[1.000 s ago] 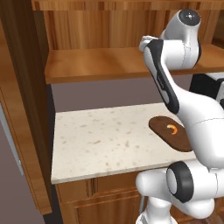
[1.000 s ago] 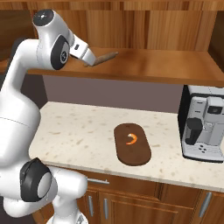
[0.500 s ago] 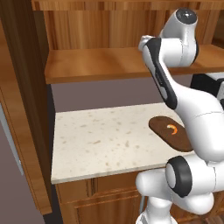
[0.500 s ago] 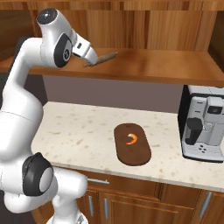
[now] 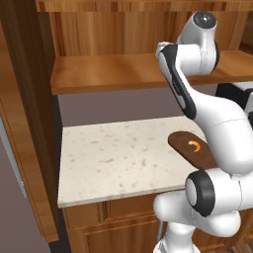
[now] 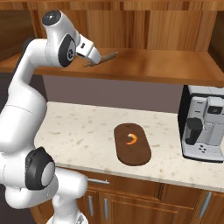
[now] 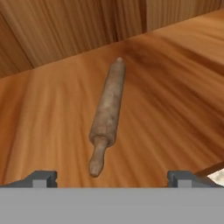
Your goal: Open the cabinet, retrieve the rolling pin, and place it next to the meat on the cutting board to prepare for tenderizing.
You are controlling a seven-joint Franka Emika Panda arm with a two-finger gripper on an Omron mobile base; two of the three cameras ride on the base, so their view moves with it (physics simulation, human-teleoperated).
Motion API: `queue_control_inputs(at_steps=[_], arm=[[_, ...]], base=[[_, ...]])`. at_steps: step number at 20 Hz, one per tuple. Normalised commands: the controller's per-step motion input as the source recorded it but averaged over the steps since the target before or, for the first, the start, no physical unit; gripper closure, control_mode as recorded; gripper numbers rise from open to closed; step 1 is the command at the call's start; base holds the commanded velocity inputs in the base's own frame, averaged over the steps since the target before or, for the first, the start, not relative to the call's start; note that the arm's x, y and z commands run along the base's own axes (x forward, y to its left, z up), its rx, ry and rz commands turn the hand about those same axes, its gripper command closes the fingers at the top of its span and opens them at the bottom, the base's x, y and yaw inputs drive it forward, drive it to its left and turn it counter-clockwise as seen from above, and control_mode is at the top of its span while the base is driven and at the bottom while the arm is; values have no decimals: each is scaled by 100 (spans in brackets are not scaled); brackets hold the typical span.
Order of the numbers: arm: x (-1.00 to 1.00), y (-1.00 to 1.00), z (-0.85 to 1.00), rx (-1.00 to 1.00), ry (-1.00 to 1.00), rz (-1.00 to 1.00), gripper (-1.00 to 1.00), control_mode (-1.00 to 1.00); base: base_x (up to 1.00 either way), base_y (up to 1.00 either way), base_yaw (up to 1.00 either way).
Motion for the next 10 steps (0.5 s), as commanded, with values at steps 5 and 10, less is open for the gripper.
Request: queue_control_inputs(at_steps=[5,10], arm=[[24,-5,-11,-1,0,0,-100,-100],[34,-6,-9,0,0,-1,-100,-100]], base=[[0,0,0],[0,0,0]])
